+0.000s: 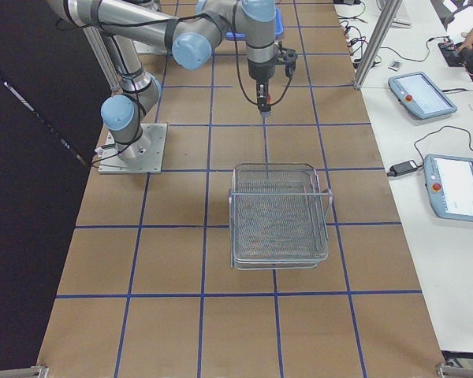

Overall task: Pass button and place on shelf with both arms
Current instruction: 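Carry the button with the right gripper into the mesh basket while the left arm retracts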

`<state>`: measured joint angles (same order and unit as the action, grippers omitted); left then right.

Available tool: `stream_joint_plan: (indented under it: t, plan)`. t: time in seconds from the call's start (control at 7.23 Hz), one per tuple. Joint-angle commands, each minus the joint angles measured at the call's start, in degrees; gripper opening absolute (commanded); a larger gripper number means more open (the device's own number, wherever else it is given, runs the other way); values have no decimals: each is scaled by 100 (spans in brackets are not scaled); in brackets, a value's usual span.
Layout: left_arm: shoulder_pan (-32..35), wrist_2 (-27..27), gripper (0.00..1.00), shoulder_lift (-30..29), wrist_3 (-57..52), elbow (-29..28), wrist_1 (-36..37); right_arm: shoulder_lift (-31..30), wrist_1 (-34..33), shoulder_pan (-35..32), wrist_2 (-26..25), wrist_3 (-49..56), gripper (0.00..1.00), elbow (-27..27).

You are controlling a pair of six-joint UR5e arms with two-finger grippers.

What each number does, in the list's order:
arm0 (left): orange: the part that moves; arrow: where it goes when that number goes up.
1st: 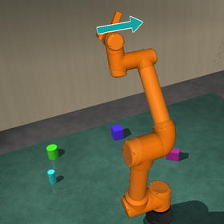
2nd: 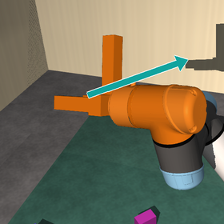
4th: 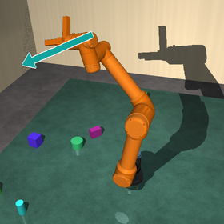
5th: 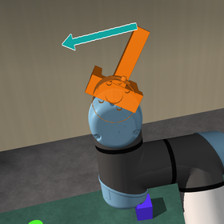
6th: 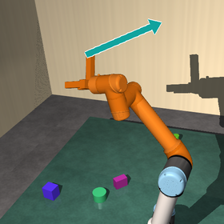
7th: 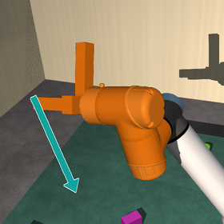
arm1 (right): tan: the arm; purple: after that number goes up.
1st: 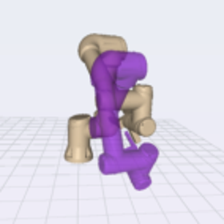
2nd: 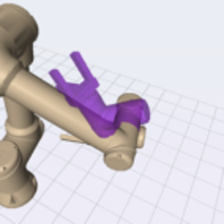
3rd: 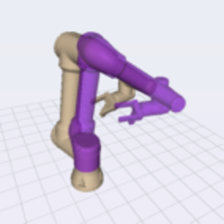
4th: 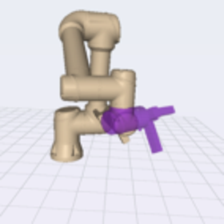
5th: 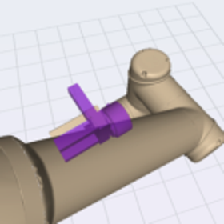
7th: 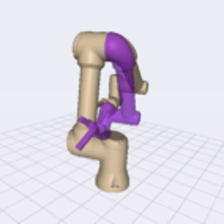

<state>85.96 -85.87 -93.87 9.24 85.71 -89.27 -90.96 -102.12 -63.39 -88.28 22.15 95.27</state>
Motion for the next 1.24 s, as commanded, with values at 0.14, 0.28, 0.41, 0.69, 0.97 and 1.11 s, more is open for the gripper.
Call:
stream_joint_plan:
  t: [0.14, 0.28, 0.41, 0.69, 0.97, 1.11]
  plan:
    - [553, -545, 100, 130, 263, -82, -266, 894, -867, 871, 4, 1202, 26, -27]
    - [562, -536, 100, 280, -504, -38, -266, 1000, -836, 924, 4, 1230, 27, -17]
    - [528, -475, 100, 377, -616, -28, -432, 1079, -853, 1073, 4, 1334, 30, -9]
    - [213, -71, 100, 405, -827, -46, -512, 1133, -897, 1101, -40, 1388, 44, 0]
    - [176, -158, 100, 440, -1031, -46, -512, 1107, -853, 1101, -49, 1362, 100, -52]
    - [185, -149, 100, 440, -1030, -28, -495, 1037, -801, 1048, -67, 1318, 100, -131]
